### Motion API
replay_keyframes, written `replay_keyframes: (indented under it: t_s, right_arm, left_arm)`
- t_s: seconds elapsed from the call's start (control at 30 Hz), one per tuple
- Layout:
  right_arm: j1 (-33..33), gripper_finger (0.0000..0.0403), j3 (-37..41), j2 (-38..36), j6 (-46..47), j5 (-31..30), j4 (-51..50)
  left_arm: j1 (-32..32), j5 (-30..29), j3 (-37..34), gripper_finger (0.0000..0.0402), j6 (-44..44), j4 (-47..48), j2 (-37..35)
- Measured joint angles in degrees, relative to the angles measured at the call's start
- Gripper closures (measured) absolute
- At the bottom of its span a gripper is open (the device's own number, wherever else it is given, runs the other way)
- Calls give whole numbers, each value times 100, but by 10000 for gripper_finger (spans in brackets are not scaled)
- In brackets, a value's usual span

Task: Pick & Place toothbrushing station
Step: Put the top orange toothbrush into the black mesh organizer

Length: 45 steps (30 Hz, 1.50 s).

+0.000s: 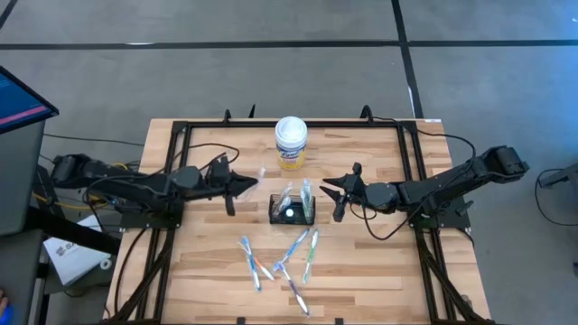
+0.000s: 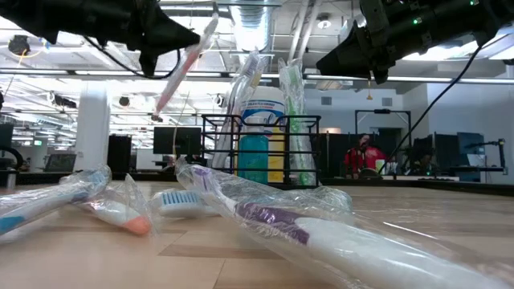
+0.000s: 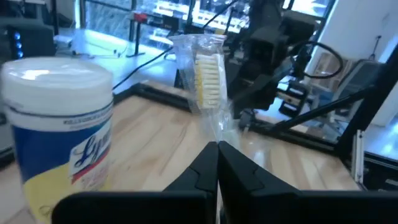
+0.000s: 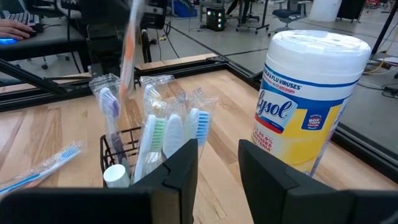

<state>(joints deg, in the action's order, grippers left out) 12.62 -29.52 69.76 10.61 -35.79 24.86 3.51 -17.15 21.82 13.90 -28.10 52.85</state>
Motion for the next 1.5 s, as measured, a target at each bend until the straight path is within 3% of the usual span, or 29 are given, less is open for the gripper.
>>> replay_keyframes:
  t_s: [0.87,1.0,1.5]
  right_arm:
    - [-2,296,0,-2,-2,0,-4]
    - [-4,296,0,-2,-2,0,-16]
    - [-4,296,0,-2,-4,0,-24]
  left_arm:
    - [-6,266,-3,401,-897,-3023,1931]
    - [-5,548,-4,401,-871,-3274,2083]
    - [337,663,-7,401,-872,-4135,2683]
